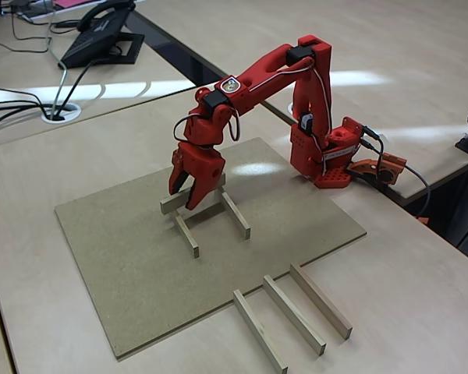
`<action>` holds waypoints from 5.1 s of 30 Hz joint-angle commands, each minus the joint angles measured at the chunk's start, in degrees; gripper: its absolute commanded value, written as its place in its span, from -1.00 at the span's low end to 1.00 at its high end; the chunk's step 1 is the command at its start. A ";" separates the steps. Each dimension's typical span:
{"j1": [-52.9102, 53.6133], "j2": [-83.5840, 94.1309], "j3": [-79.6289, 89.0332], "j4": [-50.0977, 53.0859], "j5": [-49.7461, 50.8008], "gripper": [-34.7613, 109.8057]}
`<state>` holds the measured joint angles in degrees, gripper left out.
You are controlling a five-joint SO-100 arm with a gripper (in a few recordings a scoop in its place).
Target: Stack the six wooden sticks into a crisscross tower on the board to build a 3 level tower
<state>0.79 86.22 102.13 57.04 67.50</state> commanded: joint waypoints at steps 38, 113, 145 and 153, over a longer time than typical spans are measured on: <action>-1.14 8.53 4.31 -8.09 -4.57 -0.25; 1.32 25.05 -5.98 18.02 -13.10 -0.32; 0.97 22.24 -8.70 17.31 -14.94 -0.32; -4.66 20.13 -13.97 20.21 -15.91 -0.32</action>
<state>-0.88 105.82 91.32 76.20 51.33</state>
